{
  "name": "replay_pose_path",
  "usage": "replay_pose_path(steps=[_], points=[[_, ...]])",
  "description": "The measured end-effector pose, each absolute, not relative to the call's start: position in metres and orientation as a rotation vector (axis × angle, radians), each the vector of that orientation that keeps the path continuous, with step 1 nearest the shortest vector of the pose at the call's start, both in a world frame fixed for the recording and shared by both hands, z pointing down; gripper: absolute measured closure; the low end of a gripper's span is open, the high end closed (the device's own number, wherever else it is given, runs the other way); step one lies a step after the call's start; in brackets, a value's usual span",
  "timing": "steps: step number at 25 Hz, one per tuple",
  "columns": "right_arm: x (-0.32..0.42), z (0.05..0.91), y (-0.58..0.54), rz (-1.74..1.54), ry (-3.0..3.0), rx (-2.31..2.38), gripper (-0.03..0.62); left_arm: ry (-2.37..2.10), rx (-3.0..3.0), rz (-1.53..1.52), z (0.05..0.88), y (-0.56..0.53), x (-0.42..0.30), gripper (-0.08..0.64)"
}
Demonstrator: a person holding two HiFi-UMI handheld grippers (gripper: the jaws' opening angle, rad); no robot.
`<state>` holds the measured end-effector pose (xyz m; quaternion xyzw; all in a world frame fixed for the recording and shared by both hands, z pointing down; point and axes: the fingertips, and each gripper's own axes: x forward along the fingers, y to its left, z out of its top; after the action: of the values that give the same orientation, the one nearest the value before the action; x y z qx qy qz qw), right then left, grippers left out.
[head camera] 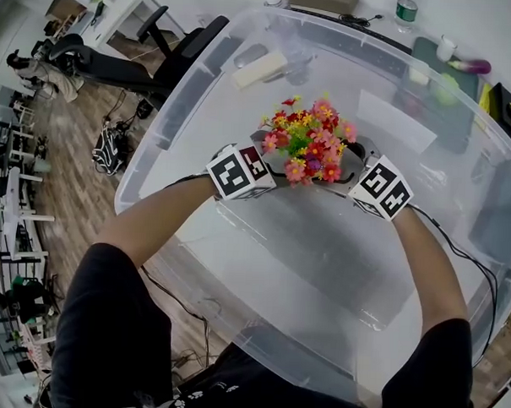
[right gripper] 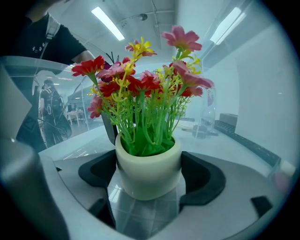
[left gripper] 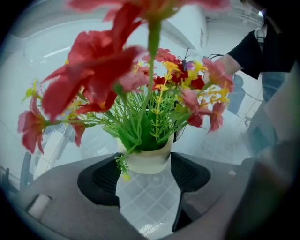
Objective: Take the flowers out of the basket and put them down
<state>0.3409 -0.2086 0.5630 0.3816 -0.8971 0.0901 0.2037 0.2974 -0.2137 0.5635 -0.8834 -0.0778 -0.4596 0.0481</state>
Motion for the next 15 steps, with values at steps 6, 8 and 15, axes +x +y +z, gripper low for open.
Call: replay_pose_path(steps=[6, 8, 15], points=[[0.341, 0.562, -0.209, 0.248, -2.504, 1.067, 0.156, -0.253, -2.7, -1.407, 0.571, -0.215, 0.303, 0.208], [0.341, 0.563, -0.209, 0.249, -2.505, 1.066, 0.156, -0.256, -2.711, -1.406, 0.573, -0.214, 0.305, 0.197], [0.341, 0.563, -0.209, 0.246, -2.508, 1.069, 0.156, -0.258, -2.741, -1.395, 0.58, -0.214, 0.311, 0.16]])
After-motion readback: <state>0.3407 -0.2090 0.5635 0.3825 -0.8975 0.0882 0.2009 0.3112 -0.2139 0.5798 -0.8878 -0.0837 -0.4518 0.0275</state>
